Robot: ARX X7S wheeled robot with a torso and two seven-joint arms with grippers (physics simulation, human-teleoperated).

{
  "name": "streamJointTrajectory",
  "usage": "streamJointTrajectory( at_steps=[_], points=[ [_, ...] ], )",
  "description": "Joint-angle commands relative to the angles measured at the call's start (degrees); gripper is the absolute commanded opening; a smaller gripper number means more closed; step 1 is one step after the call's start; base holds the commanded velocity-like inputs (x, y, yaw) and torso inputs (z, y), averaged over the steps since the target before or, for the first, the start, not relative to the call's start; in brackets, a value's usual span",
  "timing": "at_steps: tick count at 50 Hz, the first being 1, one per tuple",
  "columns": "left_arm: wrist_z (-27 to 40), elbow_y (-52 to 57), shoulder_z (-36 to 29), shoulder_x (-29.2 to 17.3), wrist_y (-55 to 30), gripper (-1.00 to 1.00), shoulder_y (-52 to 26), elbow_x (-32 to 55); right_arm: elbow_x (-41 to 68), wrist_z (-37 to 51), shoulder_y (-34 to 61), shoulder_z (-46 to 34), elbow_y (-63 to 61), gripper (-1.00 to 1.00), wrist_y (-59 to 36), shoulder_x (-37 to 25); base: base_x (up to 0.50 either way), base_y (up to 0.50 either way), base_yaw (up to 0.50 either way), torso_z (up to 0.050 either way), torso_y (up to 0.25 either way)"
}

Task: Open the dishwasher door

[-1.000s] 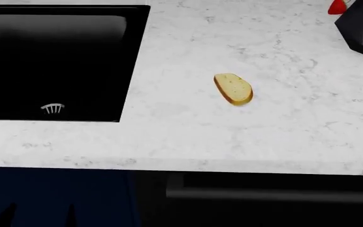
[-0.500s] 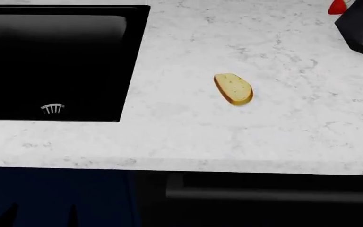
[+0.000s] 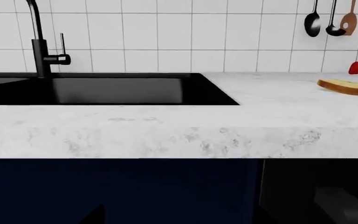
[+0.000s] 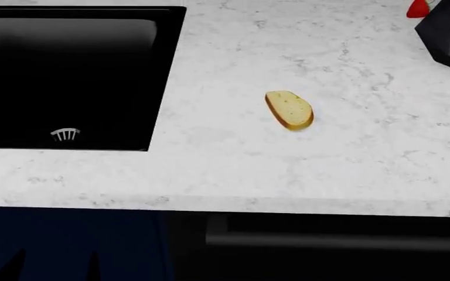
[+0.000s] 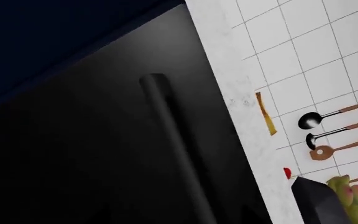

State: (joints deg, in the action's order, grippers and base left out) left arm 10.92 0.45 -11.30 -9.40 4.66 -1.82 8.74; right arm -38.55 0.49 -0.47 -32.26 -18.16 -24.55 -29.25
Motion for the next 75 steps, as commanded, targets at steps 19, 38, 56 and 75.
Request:
streamJointTrajectory(
  at_steps=[19, 38, 56, 75],
  points=[
    [0.89, 0.13, -1.01, -0.94, 0.48, 1.00, 0.06, 0.66, -3.80, -3.38, 8.22, -4.24, 10.68, 1.00, -0.94, 1.38, 0.00, 0.00, 0.00, 0.000, 0.000],
    [1.76, 1.54, -1.34, -1.62, 0.28, 1.00, 0.75, 1.21, -2.47, -2.38, 11.75, -4.19, 17.35, 1.00, 0.13, 2.76, 0.00, 0.00, 0.00, 0.000, 0.000],
    [2.30, 1.25, -1.52, -2.07, 0.86, 1.00, 0.87, 1.77, -2.14, -2.11, 17.12, -4.57, 25.41, 1.00, 1.11, 3.71, 0.00, 0.00, 0.00, 0.000, 0.000],
    [3.14, 2.03, -1.42, -2.84, 0.83, 1.00, 1.01, 2.31, -1.44, -1.92, 24.47, -4.96, 34.61, 1.00, 2.80, 5.64, 0.00, 0.00, 0.00, 0.000, 0.000]
  ],
)
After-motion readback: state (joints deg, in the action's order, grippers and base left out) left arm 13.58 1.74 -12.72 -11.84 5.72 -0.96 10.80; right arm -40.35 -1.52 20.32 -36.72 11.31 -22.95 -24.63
